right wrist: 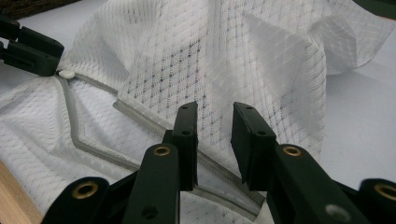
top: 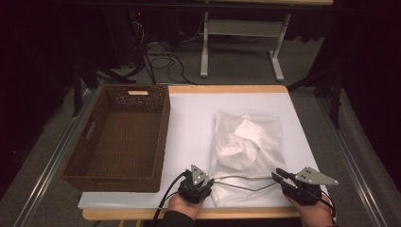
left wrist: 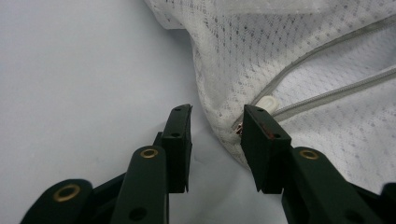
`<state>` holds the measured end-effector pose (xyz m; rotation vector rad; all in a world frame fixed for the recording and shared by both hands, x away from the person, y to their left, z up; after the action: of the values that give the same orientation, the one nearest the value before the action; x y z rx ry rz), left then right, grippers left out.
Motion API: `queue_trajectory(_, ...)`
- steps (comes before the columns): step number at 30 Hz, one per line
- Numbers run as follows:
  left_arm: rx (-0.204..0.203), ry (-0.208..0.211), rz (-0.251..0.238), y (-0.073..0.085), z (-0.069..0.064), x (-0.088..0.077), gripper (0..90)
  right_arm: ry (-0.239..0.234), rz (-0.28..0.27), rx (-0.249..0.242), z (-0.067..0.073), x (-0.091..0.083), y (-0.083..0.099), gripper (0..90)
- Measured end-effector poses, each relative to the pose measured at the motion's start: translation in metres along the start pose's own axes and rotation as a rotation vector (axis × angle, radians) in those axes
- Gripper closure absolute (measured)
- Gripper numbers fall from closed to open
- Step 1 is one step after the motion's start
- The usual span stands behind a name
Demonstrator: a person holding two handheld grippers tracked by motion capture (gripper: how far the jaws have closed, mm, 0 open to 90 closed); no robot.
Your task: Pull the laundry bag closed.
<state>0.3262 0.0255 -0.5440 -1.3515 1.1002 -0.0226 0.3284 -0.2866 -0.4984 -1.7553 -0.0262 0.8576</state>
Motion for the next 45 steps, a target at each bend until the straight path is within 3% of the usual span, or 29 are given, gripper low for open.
queue_trajectory(2,0.014,0.009,0.008,-0.001,-0.002,0.002,65.0,0.0,-0.001,-0.005,0.0,0.001,0.0,72.7)
queue_trajectory(5,-0.002,0.023,0.012,-0.002,-0.002,0.003,65.2,-0.002,-0.003,-0.016,-0.001,0.002,0.0,72.6)
queue_trajectory(13,-0.094,0.057,-0.018,0.001,0.0,0.003,78.8,0.0,-0.003,-0.015,0.001,0.001,0.0,72.7)
queue_trajectory(20,-0.086,0.093,-0.025,0.001,-0.001,0.001,87.7,-0.002,-0.007,-0.012,0.001,0.0,-0.001,72.7)
queue_trajectory(24,-0.061,0.096,-0.067,-0.002,-0.003,-0.005,87.9,-0.009,-0.027,-0.007,0.003,-0.002,-0.004,72.6)
queue_trajectory(34,-0.041,0.104,-0.183,-0.009,-0.004,-0.02,87.9,-0.107,-0.075,-0.027,0.038,-0.002,-0.018,70.4)
queue_trajectory(38,-0.031,0.108,-0.203,-0.011,-0.006,-0.023,88.0,-0.145,-0.069,-0.014,0.051,0.004,-0.021,68.7)
queue_trajectory(45,-0.029,0.123,-0.214,-0.012,-0.008,-0.023,88.0,-0.191,-0.044,-0.037,0.073,0.017,-0.023,68.3)
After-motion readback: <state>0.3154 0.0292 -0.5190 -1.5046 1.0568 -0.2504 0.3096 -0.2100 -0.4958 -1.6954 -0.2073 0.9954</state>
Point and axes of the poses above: each handheld gripper's, and its own axes: x roughly forward along the jaws, y roughly out of its underside, z roughly to its left, the point moved 3 cm from there along x, roughly forward along the jaws, and after that the axes turned 6 degrees about y, right-handed, at the moved point
